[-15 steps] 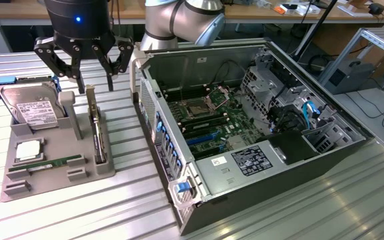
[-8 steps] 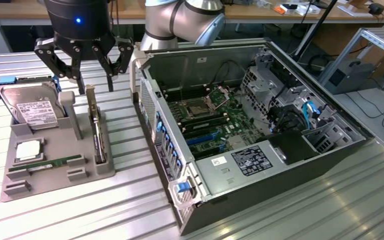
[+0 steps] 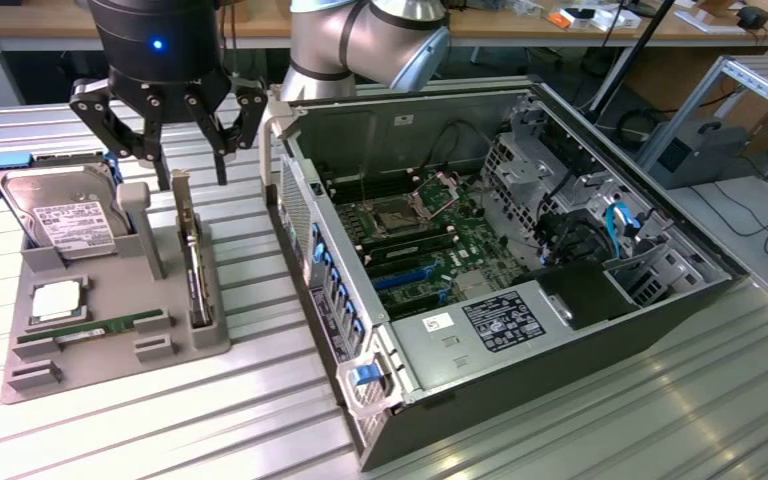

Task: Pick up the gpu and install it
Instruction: 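Pick up the gpu and move the gpu toward the slot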

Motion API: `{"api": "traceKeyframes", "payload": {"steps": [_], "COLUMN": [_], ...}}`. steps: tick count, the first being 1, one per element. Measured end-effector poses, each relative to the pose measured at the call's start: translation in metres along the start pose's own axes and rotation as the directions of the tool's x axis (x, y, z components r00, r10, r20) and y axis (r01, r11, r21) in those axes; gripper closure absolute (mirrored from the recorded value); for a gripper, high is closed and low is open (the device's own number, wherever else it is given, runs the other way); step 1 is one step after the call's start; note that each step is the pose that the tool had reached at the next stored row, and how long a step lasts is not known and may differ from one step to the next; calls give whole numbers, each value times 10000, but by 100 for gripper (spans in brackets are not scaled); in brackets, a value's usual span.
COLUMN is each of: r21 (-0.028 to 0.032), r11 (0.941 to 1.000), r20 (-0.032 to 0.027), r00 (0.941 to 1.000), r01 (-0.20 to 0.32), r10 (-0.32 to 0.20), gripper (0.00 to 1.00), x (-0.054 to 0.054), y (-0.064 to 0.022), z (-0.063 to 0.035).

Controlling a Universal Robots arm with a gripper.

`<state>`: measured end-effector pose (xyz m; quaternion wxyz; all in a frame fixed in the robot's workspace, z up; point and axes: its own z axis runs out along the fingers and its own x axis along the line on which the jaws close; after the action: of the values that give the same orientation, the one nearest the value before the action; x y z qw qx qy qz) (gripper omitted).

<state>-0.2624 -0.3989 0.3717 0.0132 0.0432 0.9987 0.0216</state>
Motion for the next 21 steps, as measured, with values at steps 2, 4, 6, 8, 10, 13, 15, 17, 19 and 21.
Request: {"api": "traceKeyframes", "payload": {"steps": [2,4,6,8,10,13,15,17,19,21], "r21": [0,1,2,3,3,3,3,4,4,4], "r11": [10000,10000,10000,10000,10000,10000,10000,10000,10000,10000], "r20": [0,-1,0,0,0,0,0,0,-1,0], "r00": [10000,10000,10000,10000,10000,10000,10000,10000,10000,10000], "r01": [0,0,0,0,0,0,1,0,0,0], "r10": [0,0,0,0,0,0,-1,0,0,0], "gripper": [46,46,46,46,46,46,46,46,46,46], "x": [0,0,0,1,1,3,3,5,8,8], "y": [0,0,0,0,-1,-2,-2,-3,-6,-7], "z": [2,6,8,10,17,36,43,57,123,138]}}
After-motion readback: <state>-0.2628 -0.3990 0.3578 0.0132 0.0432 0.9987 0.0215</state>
